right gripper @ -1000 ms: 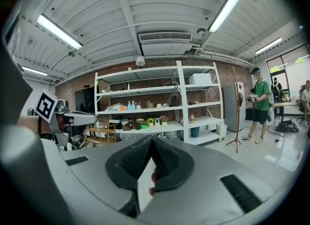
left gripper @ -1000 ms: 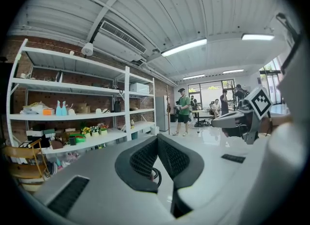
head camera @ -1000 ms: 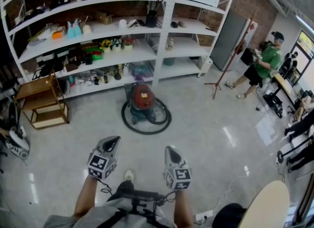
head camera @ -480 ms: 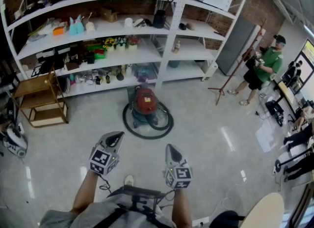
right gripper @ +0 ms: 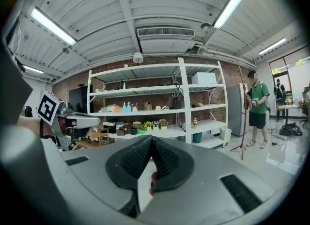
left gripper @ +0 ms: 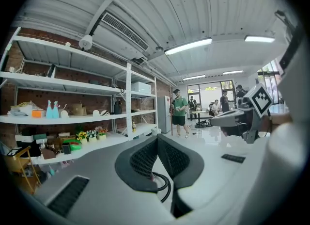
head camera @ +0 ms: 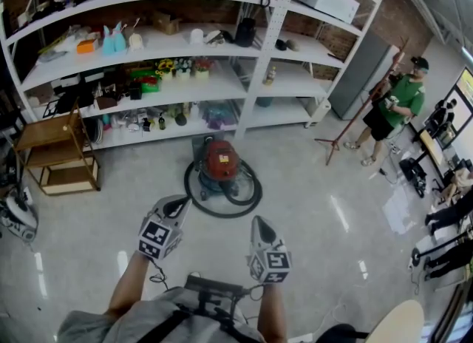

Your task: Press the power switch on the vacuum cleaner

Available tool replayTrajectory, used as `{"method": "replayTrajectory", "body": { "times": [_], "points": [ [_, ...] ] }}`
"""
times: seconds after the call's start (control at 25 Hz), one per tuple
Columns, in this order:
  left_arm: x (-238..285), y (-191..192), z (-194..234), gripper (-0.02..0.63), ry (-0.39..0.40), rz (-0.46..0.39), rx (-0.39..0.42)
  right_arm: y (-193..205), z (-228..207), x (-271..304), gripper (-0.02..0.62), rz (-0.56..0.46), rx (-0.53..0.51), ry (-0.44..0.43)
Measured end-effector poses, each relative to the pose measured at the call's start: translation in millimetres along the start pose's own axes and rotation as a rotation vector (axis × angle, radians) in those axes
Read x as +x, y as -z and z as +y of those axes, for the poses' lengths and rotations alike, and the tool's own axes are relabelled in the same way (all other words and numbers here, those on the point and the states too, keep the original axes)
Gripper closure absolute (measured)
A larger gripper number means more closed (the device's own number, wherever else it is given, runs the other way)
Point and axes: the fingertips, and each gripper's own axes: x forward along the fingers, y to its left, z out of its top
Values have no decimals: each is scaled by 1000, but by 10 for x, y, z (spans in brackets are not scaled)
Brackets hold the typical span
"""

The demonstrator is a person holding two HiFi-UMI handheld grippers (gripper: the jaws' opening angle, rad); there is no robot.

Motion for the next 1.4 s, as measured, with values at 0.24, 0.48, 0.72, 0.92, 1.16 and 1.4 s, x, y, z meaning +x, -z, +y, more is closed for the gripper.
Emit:
{"method": "replayTrajectory", "body": {
  "times": [0.24, 0.48, 0.72, 0.92, 1.16, 1.4],
  "points": [
    [203, -26, 280, 598, -2, -6, -9, -81, -24, 316, 584, 2, -7, 7],
    [344, -46, 489, 598, -3, -10, -11, -135, -53, 569, 583, -6, -12, 7],
    [426, -80, 706, 598, -26, -29, -22, -220, 28, 789, 583, -6, -14, -16],
    [539, -57, 815, 598, -46, -23, -27, -228, -40, 947, 583, 3, -18, -28],
    [771, -23, 978, 598, -63, -8, -33, -248, -227, 1245, 584, 4, -20, -35],
    [1209, -42, 1147, 598, -67, -2, -32, -299, -500, 1682, 584, 13, -12, -53]
  ]
}}
